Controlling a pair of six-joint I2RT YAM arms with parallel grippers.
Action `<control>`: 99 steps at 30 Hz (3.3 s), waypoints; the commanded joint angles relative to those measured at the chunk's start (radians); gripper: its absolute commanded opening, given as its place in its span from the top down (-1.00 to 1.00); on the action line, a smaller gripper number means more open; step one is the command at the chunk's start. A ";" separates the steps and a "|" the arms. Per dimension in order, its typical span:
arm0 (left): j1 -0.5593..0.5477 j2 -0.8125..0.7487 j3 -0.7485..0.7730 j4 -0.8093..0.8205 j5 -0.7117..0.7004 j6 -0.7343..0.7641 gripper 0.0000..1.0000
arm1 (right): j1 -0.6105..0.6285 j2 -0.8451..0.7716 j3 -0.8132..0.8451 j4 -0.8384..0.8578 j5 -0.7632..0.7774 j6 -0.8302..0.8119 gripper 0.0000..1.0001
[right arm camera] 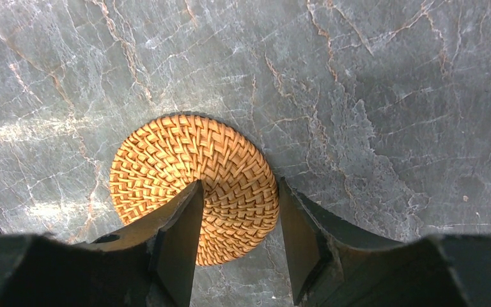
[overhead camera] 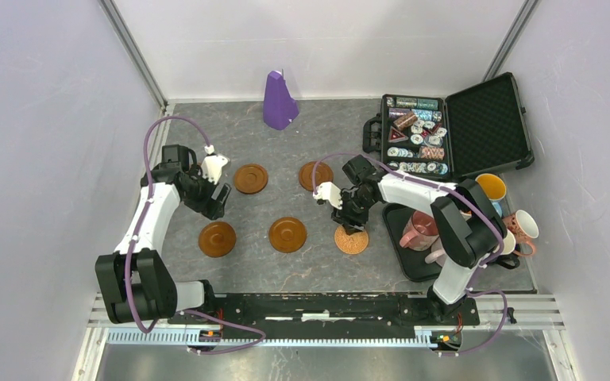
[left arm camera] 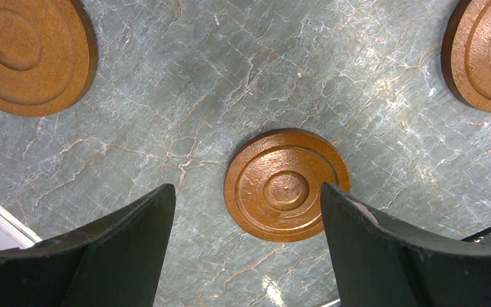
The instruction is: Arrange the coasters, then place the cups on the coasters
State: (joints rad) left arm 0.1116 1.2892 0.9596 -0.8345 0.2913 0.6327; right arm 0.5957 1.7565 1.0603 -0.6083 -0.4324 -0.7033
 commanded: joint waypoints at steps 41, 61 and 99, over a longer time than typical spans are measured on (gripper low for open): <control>0.002 0.128 -0.194 0.258 -0.091 0.074 -0.17 | 0.277 0.186 0.200 0.394 0.081 0.382 -0.53; 0.002 0.231 -0.077 0.303 -0.089 0.017 -0.14 | 0.276 0.321 0.347 0.411 0.182 0.410 -0.15; 0.002 0.219 -0.045 0.265 -0.048 -0.003 -0.36 | 0.283 0.371 0.492 0.426 0.063 0.459 -0.17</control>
State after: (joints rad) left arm 0.1120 1.5166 0.8654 -0.5705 0.1951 0.6754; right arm 0.8688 2.1403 1.5082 -0.2005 -0.2920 -0.2543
